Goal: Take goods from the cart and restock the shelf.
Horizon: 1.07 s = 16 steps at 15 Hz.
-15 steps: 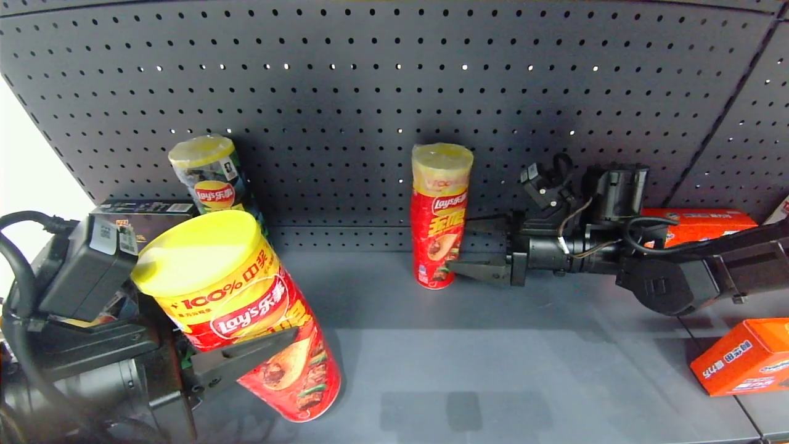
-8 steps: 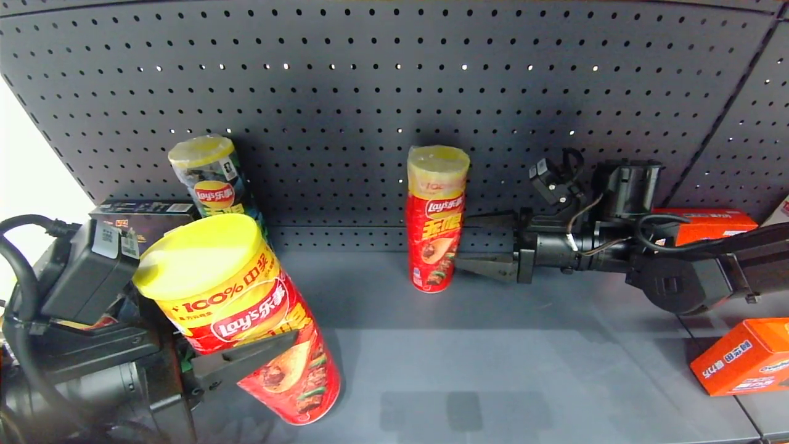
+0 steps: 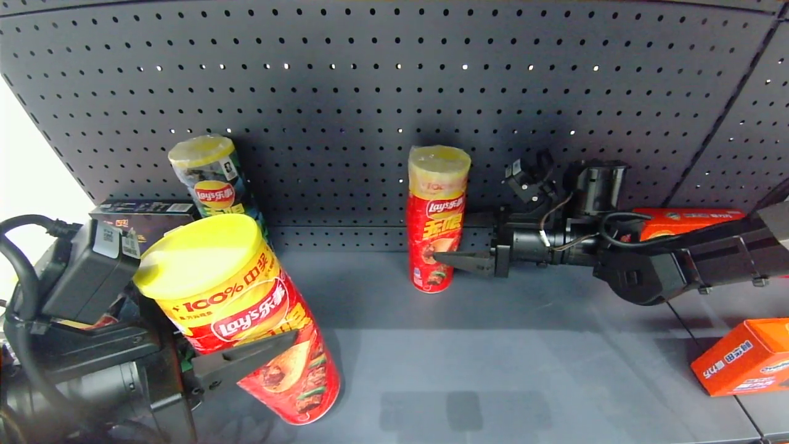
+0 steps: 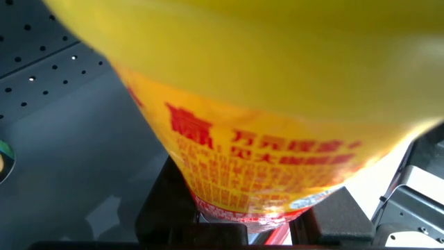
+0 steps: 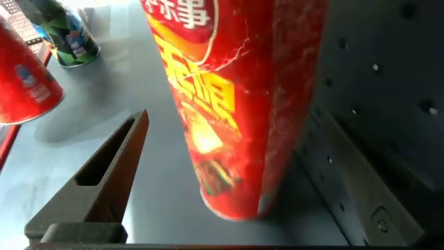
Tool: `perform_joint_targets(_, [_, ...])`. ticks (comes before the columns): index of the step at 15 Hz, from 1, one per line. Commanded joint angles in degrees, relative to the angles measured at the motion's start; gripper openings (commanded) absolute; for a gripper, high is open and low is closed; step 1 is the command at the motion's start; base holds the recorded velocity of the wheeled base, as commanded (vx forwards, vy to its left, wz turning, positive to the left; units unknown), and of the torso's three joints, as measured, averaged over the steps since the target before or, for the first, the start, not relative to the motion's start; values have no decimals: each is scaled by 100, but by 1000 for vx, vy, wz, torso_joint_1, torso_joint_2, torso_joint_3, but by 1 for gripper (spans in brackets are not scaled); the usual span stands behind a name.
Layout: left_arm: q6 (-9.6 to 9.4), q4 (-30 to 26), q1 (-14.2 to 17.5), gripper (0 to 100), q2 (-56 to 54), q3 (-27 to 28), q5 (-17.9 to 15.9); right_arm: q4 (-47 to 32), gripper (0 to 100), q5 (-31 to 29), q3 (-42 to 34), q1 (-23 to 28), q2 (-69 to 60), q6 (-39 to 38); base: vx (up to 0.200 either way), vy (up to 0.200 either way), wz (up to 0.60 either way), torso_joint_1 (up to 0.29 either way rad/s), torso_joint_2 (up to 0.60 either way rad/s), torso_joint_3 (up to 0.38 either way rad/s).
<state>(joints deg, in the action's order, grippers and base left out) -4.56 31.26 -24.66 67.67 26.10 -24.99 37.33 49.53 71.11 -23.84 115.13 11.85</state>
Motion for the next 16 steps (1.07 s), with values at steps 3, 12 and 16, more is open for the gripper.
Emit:
perform_joint_targets(3, [-1, 3, 5, 0, 9, -8, 3, 3, 100, -22, 360, -173, 379, 2, 0, 0, 0, 0, 0, 0])
perform_joint_targets(12, [-1, 3, 5, 0, 18, -17, 12, 275, 0, -251, 711, -402, 748, -34, 0, 0, 0, 0, 0, 0])
perform_joint_targets(16, [-1, 3, 5, 0, 9, -17, 12, 284, 0, -365, 457, -472, 344, -60, 0, 0, 0, 0, 0, 0])
